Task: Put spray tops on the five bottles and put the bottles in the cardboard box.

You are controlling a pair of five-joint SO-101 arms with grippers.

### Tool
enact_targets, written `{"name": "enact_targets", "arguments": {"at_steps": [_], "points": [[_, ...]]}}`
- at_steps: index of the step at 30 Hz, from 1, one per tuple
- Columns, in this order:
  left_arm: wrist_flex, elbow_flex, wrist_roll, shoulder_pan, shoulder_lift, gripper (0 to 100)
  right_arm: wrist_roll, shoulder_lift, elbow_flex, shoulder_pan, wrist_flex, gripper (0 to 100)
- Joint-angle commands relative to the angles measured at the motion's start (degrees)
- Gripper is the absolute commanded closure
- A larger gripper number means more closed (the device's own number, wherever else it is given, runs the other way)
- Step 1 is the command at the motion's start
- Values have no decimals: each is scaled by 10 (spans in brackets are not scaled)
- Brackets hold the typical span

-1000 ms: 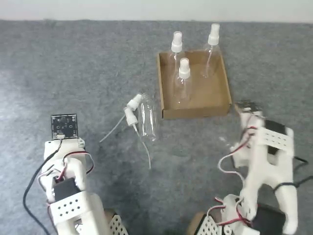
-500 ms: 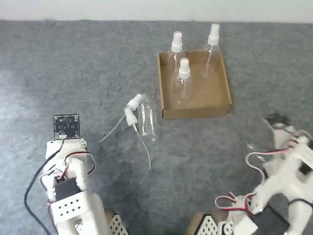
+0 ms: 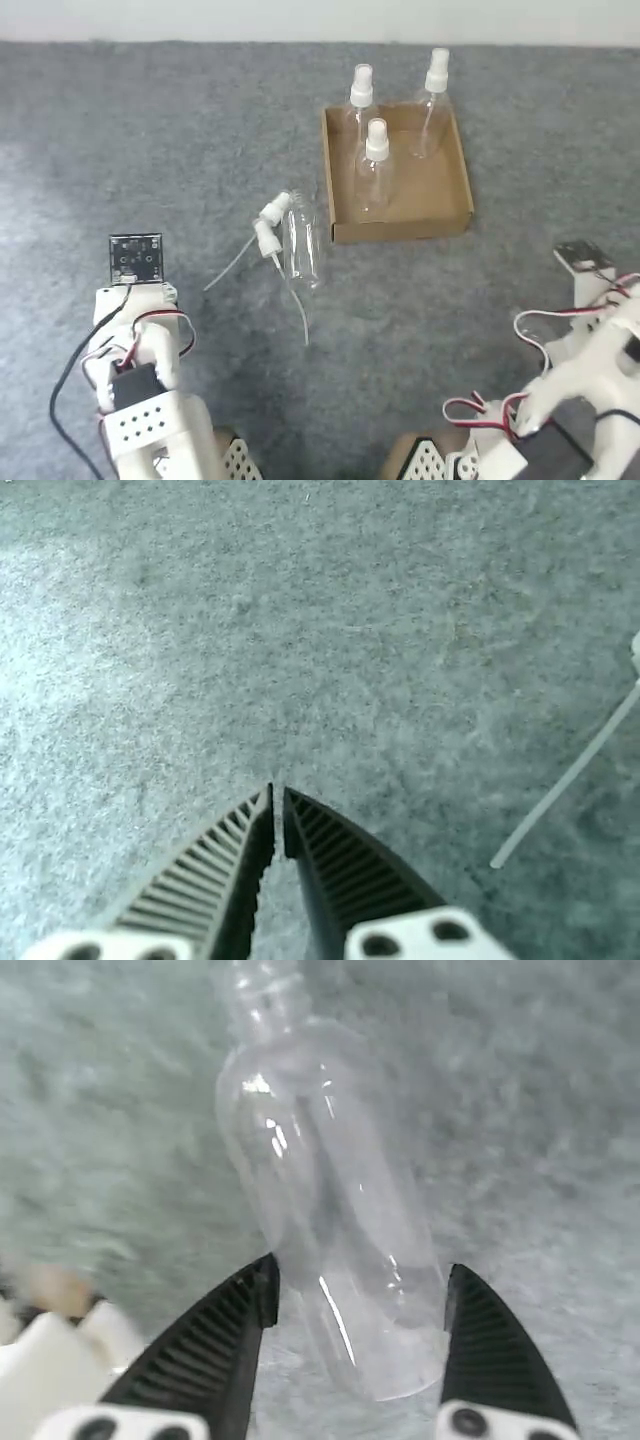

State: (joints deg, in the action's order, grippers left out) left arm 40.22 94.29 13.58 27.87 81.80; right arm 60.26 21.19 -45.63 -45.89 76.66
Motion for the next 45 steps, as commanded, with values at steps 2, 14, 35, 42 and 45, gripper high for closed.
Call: {"name": "enact_targets", "arguments": {"at_steps": [2,14,35,42,45], "points": [[-17,-2,6,-1,6,988,-48,7,38,47,43,656],[-17,-2,6,-2,6,988,-46,1,103,124,56,630],[-17,-2,6,-1,6,988,-46,0,-19,74,-102,938],[-17,-2,6,-2,6,988,-90,-91,55,8,-128,939],[-16,-3,6,-2,6,988,-98,-162,134,1,-94,939]]}}
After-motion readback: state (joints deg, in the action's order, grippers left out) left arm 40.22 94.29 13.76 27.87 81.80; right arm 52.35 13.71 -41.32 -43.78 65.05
